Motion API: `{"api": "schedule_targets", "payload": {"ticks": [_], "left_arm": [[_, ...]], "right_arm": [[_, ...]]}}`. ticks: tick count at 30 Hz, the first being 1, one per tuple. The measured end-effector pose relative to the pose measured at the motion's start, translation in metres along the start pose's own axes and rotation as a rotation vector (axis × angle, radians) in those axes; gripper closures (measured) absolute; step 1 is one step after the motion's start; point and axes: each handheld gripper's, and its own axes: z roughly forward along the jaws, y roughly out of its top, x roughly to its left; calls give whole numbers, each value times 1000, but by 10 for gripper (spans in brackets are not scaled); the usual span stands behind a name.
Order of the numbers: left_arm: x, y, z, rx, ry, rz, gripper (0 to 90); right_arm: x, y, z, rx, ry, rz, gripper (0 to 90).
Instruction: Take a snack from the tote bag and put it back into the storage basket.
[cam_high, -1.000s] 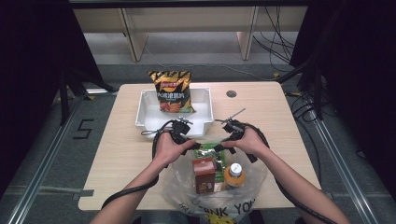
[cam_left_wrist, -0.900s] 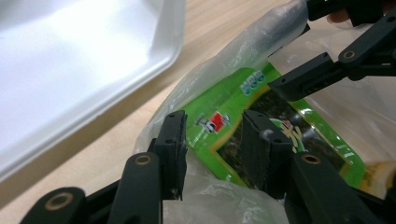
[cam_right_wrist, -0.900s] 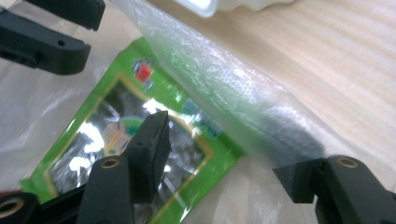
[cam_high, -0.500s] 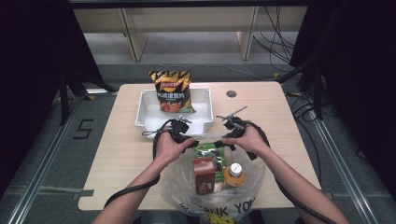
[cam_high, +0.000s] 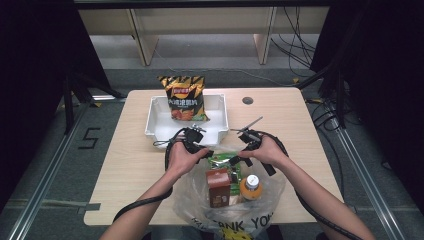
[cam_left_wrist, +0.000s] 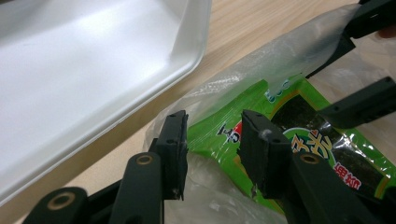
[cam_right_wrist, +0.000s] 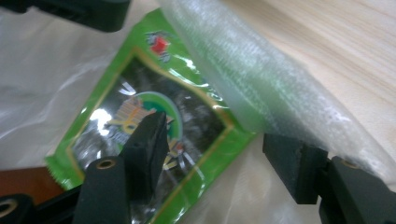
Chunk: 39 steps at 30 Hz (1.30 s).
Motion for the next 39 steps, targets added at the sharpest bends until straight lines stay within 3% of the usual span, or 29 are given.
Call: {"api": "schedule_targets", "payload": {"ticks": [2, 4, 5, 9, 12, 13, 14, 15, 16, 19, 20, 21, 22, 24, 25, 26, 30, 31, 37, 39], "left_arm": [[2, 0, 1, 12, -3, 6, 612], [1, -1, 2, 4, -2, -9, 612], [2, -1, 3, 7, -2, -13, 612], [3, -3, 4, 10, -1, -22, 612], [4, -4, 4, 10, 1, -31, 613], [5, -4, 3, 27, -1, -13, 613], [5, -5, 4, 16, -2, -29, 613], [7, -5, 2, 45, -1, 3, 612], [8, -5, 3, 42, -1, 0, 613], [7, -6, 6, 12, -4, -42, 613], [7, -6, 6, 12, -1, -43, 613], [9, -6, 4, 34, -3, -18, 613], [9, -6, 4, 39, -4, -13, 613], [9, -6, 5, 35, -6, -14, 613], [10, -6, 5, 40, -6, -10, 614], [10, -6, 6, 38, -6, -10, 614], [10, -6, 5, 39, -7, -13, 615], [10, -6, 5, 39, -7, -13, 615], [10, -6, 5, 40, -4, -14, 614], [10, -6, 5, 40, -3, -14, 614]], "right_arm": [[0, 2, 0, 20, -7, 44, 384], [-3, 4, 2, 6, -3, 45, 378], [-4, 4, 1, 24, -1, 64, 375], [-7, 7, 5, 27, -27, 73, 370], [-6, 9, 7, 23, -2, 109, 358], [-7, 10, 8, 23, -8, 93, 357], [-7, 11, 8, 36, -28, 95, 354], [-8, 12, 9, 42, -19, 95, 352], [-7, 12, 10, 49, -13, 117, 348], [-9, 13, 12, 44, -19, 119, 340], [-9, 14, 12, 41, -12, 114, 340], [-9, 14, 13, 31, -1, 118, 338], [-9, 15, 13, 41, -22, 109, 338], [-7, 16, 13, 49, -17, 120, 340], [-8, 16, 15, 28, -17, 93, 344], [-7, 17, 14, 47, -30, 73, 352], [-1, 17, 15, 47, -56, 85, 359], [-2, 17, 15, 42, -71, 65, 360], [-2, 16, 15, 45, -65, 50, 372], [0, 17, 15, 53, -65, 65, 378]]}}
